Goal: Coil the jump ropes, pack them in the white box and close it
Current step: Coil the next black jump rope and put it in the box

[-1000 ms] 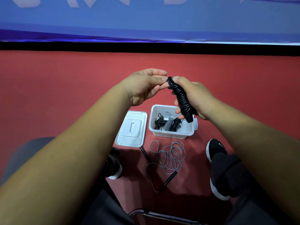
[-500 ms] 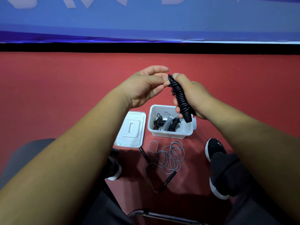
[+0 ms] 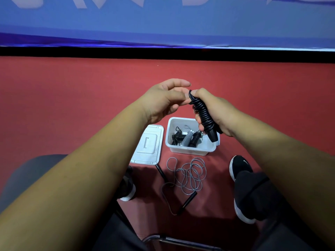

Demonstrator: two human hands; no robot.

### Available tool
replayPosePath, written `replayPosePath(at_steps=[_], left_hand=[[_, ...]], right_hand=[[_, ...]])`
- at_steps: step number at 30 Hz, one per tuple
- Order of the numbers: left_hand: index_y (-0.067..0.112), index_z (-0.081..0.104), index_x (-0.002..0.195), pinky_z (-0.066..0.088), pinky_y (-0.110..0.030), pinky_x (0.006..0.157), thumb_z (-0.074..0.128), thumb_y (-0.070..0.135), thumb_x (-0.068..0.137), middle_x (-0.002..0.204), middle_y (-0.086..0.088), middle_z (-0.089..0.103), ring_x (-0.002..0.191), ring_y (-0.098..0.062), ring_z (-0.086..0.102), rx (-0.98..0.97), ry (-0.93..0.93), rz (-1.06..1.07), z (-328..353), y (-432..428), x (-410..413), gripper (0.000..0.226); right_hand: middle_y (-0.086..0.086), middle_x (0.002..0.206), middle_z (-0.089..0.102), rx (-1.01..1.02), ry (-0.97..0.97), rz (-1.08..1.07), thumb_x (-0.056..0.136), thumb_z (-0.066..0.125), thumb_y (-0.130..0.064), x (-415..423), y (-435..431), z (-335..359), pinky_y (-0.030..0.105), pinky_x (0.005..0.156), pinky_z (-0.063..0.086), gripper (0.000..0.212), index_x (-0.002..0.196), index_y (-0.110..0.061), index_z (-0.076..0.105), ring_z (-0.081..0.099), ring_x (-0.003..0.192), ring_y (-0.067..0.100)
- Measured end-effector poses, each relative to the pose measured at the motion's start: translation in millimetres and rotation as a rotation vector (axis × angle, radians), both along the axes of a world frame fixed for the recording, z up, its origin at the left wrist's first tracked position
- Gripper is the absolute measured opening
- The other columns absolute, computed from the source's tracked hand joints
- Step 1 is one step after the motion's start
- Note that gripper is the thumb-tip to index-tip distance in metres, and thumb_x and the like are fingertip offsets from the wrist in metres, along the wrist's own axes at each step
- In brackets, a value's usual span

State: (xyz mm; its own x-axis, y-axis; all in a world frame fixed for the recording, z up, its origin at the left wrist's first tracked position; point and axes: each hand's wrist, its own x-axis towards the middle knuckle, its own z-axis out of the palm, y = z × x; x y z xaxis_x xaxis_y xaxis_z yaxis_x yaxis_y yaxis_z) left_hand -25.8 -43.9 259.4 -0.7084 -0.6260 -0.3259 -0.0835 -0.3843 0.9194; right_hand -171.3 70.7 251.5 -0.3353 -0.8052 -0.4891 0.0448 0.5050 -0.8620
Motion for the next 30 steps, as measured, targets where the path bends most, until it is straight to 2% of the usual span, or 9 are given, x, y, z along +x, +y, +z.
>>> replayPosePath(at_steps=[7,12,16,20,23,25,27,30], left_hand=[[0.020,0.066,0.123,0.048,-0.018,0.056,0.066,-0.003,0.095,0.102,0.004,0.074,0.088,-0.011,0.073,-0.041,-0.017,-0.108,-7,-10,4,0.036],[0.007,0.061,0.127,0.049,-0.024,0.061,0.063,-0.006,0.097,0.097,-0.004,0.072,0.085,-0.013,0.070,-0.105,-0.023,-0.160,-6,-16,1,0.032],[-0.001,0.060,0.132,0.046,-0.026,0.064,0.062,-0.004,0.099,0.102,-0.011,0.067,0.085,-0.016,0.063,-0.220,-0.076,-0.165,-4,-17,-1,0.033],[-0.006,0.061,0.124,0.056,-0.034,0.081,0.057,-0.004,0.102,0.099,-0.016,0.065,0.079,-0.017,0.065,-0.252,-0.073,-0.150,-4,-14,-4,0.023],[0.002,0.067,0.109,0.057,-0.036,0.091,0.051,-0.003,0.104,0.092,-0.014,0.066,0.081,-0.018,0.063,-0.210,-0.039,-0.154,-2,-9,-5,0.017],[0.004,0.068,0.110,0.058,-0.034,0.094,0.050,-0.002,0.105,0.097,-0.016,0.065,0.089,-0.021,0.062,-0.185,-0.050,-0.122,0,-8,-5,0.019],[0.003,0.066,0.114,0.058,-0.034,0.095,0.050,0.000,0.106,0.102,-0.018,0.064,0.096,-0.024,0.061,-0.204,-0.084,-0.080,0,-9,-6,0.017],[0.002,0.061,0.111,0.058,-0.038,0.095,0.050,0.002,0.108,0.097,-0.017,0.061,0.091,-0.024,0.058,-0.280,-0.130,-0.045,2,-10,-9,0.012]], right_hand=[[0.010,0.065,0.060,-0.006,-0.052,0.028,0.089,0.063,-0.068,-1,-2,-6,0.032,0.057,0.050,0.057,0.091,-0.011,0.065,0.059,0.050,0.027],[0.008,0.070,0.060,-0.050,-0.097,0.058,0.092,0.059,-0.074,-3,-2,-7,0.029,0.054,0.052,0.062,0.100,-0.013,0.065,0.059,0.053,0.025],[0.008,0.071,0.061,-0.067,-0.143,0.060,0.091,0.057,-0.079,-5,-3,-7,0.032,0.057,0.051,0.069,0.099,-0.012,0.065,0.058,0.055,0.026],[0.007,0.073,0.062,-0.077,-0.179,0.051,0.087,0.056,-0.085,-4,-6,-9,0.032,0.055,0.052,0.072,0.101,-0.016,0.067,0.058,0.055,0.024],[0.009,0.076,0.061,-0.108,-0.258,0.098,0.096,0.055,-0.067,-11,-5,-6,0.031,0.057,0.050,0.054,0.106,-0.015,0.063,0.058,0.059,0.026],[0.010,0.079,0.062,-0.129,-0.285,0.093,0.097,0.057,-0.051,-12,-5,-4,0.036,0.063,0.053,0.044,0.111,-0.011,0.064,0.061,0.063,0.027],[0.012,0.083,0.063,-0.146,-0.283,0.059,0.101,0.061,-0.043,-10,-5,-4,0.047,0.071,0.062,0.036,0.113,-0.008,0.066,0.065,0.066,0.025],[0.015,0.089,0.063,-0.179,-0.255,0.032,0.101,0.070,-0.039,-5,-3,-4,0.063,0.078,0.062,0.029,0.112,-0.013,0.066,0.071,0.072,0.025]])
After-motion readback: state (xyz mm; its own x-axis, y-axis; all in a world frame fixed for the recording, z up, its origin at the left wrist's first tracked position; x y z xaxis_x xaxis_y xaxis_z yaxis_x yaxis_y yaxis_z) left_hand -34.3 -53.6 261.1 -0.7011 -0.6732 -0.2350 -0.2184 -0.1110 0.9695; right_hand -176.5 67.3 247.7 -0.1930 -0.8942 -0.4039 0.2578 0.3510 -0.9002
